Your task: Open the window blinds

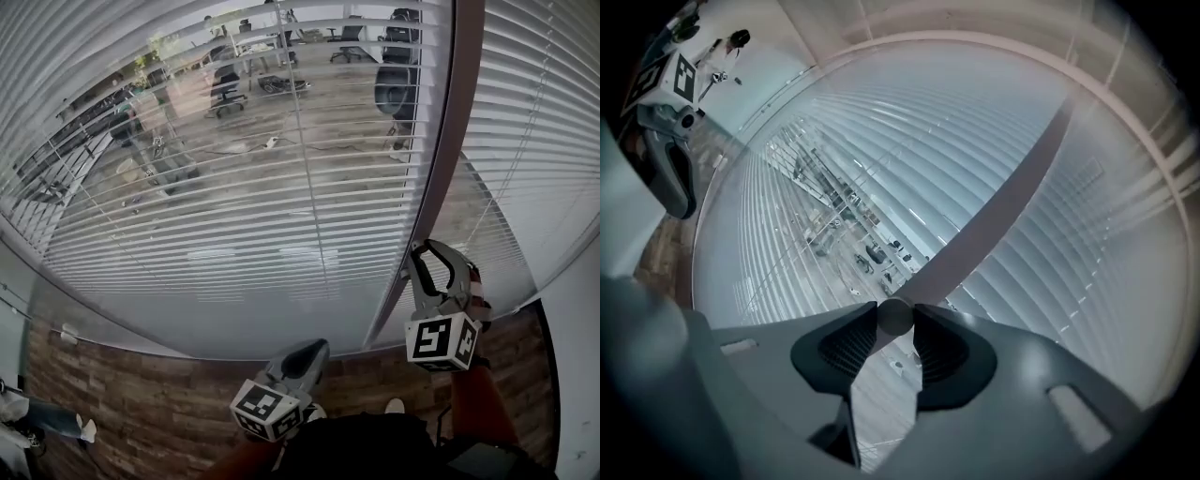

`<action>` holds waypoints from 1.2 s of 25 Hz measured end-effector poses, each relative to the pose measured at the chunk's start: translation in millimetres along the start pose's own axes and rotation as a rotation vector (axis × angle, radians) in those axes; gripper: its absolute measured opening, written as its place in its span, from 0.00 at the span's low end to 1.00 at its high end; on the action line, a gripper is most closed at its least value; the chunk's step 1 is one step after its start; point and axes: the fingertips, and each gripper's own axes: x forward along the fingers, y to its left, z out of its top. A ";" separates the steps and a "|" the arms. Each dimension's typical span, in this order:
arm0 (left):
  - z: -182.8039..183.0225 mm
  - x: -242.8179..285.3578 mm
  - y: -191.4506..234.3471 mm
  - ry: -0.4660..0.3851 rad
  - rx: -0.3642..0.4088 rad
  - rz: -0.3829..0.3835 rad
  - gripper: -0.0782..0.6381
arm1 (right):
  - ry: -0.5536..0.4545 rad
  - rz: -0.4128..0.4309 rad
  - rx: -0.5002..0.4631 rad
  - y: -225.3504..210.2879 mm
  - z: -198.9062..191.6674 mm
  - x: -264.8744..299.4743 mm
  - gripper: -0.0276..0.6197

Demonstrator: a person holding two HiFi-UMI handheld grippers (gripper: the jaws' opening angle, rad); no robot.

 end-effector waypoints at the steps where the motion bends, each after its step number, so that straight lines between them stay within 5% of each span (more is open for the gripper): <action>1: 0.2 0.3 -0.2 0.000 -0.001 -0.001 0.11 | 0.000 -0.001 0.001 -0.1 0.0 0.0 0.28; 7: -1.1 0.6 0.1 0.001 -0.001 0.000 0.11 | -0.030 0.012 0.102 -0.8 1.7 -3.2 0.28; 12: -1.2 0.7 0.3 0.002 -0.002 0.002 0.11 | -0.137 0.029 0.409 -10.6 2.3 -11.3 0.27; 20: -1.7 -0.4 0.7 0.003 -0.003 0.000 0.11 | -0.132 0.166 0.900 -4.0 -20.8 -12.9 0.25; 30: -10.2 -12.3 -1.7 0.005 0.006 -0.005 0.11 | -0.127 0.164 0.910 11.3 -24.6 -22.7 0.24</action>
